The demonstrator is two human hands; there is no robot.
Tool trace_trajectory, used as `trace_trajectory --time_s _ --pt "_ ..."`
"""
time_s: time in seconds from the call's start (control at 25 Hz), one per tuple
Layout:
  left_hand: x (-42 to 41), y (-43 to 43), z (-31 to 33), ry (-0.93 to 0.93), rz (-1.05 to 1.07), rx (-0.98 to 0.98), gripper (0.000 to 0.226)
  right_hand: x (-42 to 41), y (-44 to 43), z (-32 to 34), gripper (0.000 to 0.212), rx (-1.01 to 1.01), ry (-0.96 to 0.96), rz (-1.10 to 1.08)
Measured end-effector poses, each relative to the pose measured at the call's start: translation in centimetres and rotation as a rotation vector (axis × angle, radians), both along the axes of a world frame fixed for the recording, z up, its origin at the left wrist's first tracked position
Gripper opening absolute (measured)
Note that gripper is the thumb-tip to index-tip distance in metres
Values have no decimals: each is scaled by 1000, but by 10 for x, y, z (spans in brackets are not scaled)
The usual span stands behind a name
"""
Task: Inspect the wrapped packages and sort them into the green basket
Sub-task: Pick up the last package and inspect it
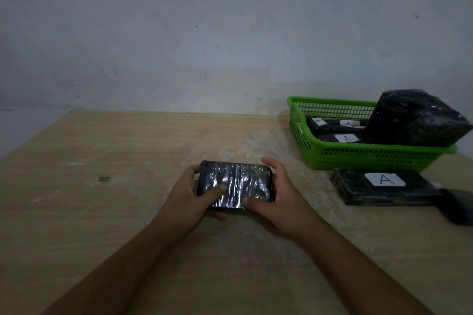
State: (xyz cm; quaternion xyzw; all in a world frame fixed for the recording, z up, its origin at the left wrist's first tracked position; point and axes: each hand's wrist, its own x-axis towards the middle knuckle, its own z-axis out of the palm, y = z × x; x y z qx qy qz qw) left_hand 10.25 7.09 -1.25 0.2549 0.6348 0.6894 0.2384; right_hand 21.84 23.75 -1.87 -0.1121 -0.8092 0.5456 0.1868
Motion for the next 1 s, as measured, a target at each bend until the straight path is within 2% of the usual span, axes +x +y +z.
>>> trace_trajectory --time_s 0.16,0.32,0.44,0.56,0.64,0.68,0.8,0.84,1.0 --pt "-1 0 5 -179 -41 50 24 0 9 5 48 -172 94 -19" --pt "4 -1 9 -251 -55 1 27 4 14 7 44 -311 140 2" --pt "9 -2 11 -344 -83 66 28 7 17 8 43 -392 174 -38" --pt "14 -5 14 -351 -138 141 30 17 22 19 37 -350 176 -93" --pt "19 -5 16 -305 -163 183 35 33 25 24 36 -226 130 -99" --pt "23 -4 15 -216 -163 164 36 41 26 24 37 -178 107 -123" --pt "44 10 11 267 -134 -25 44 74 35 22 48 -112 89 -175" --pt "53 17 9 334 -152 -46 48 86 39 21 52 -108 89 -186" --pt "95 56 0 292 -316 -14 57 142 73 22 48 -172 47 -223"
